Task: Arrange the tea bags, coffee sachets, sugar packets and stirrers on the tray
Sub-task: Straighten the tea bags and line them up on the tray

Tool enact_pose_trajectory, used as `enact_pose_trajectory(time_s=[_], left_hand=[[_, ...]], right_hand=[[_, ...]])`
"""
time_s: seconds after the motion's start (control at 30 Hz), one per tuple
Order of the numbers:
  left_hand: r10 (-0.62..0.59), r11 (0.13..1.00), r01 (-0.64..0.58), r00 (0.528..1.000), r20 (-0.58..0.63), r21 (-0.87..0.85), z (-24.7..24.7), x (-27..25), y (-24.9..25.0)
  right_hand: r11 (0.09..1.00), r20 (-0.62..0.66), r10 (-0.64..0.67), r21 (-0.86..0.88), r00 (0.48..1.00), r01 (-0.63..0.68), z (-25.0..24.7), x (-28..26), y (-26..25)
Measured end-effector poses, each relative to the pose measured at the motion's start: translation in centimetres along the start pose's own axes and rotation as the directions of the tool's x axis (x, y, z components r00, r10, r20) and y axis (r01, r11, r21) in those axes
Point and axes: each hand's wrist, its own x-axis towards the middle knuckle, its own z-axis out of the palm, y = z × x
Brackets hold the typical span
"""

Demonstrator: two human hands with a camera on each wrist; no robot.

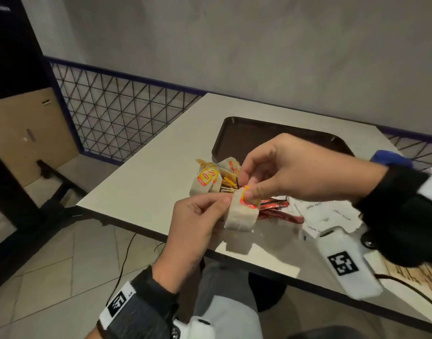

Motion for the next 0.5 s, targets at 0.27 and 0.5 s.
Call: enact_pose_trajectory(time_s=[0.27,0.5], left_hand=[[0.033,0.998,-0.031,0.999,0.040,-0.063,-0.3,-0.1,0.2],[0.081,0.996,-0.076,0.992,0.100,-0.050,-0.8,3.2,3.7]], right_hand=[[0.976,-0.181,-0.056,-0.215,0.982,0.016,2.3,1.0,1.0],[0.997,-0.193,0.041,0.072,0.980,-0.028,-0.1,2.1,0.7]])
